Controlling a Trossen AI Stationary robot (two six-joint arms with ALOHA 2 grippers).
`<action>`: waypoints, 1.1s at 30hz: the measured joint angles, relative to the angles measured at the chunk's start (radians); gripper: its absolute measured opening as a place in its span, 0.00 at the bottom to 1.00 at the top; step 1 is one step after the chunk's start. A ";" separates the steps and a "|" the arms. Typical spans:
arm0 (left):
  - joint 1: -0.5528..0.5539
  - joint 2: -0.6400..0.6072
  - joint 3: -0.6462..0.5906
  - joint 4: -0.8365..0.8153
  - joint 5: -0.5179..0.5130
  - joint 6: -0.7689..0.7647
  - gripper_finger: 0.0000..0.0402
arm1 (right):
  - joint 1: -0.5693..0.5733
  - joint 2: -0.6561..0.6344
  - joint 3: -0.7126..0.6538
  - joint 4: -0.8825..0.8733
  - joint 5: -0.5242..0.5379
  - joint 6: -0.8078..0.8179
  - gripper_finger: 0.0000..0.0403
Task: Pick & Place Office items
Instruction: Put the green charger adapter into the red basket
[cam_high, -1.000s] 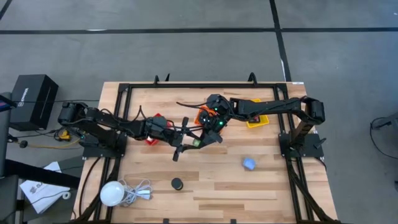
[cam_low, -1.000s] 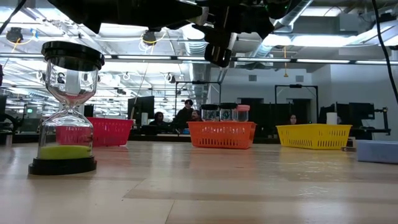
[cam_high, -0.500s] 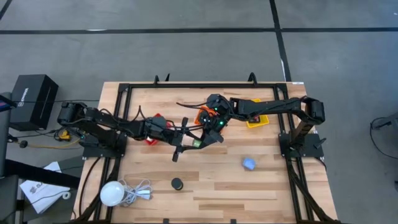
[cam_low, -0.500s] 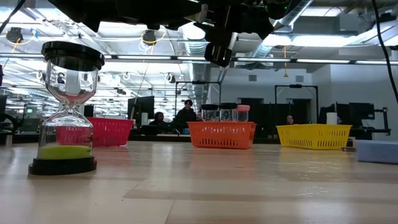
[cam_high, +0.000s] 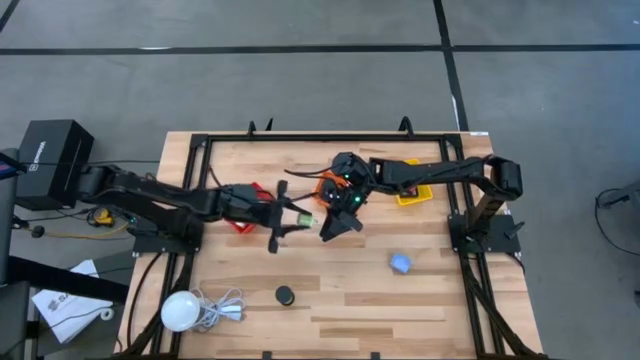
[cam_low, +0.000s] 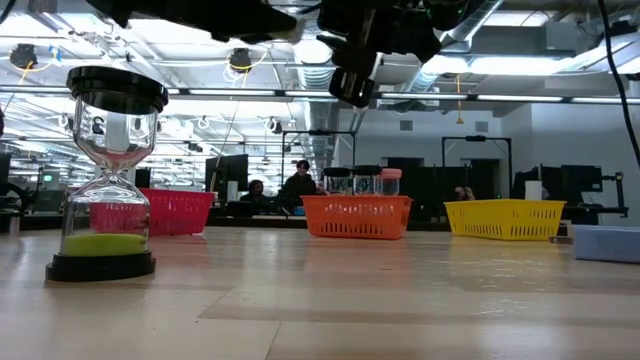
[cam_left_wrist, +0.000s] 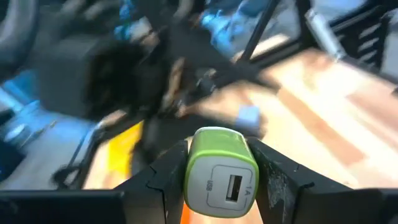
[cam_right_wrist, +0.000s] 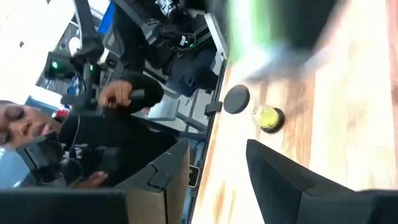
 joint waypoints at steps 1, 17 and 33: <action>0.000 -0.016 -0.001 -0.026 -0.025 -0.001 0.36 | 0.003 0.000 0.000 -0.001 0.000 -0.012 0.37; -0.040 -0.140 -0.001 -0.239 -0.103 -0.056 0.36 | -0.036 0.000 0.016 -0.029 0.280 -0.090 0.35; -0.048 -0.303 0.000 -0.707 -0.491 -0.368 0.36 | -0.114 -0.027 0.018 -0.490 0.717 -0.252 0.31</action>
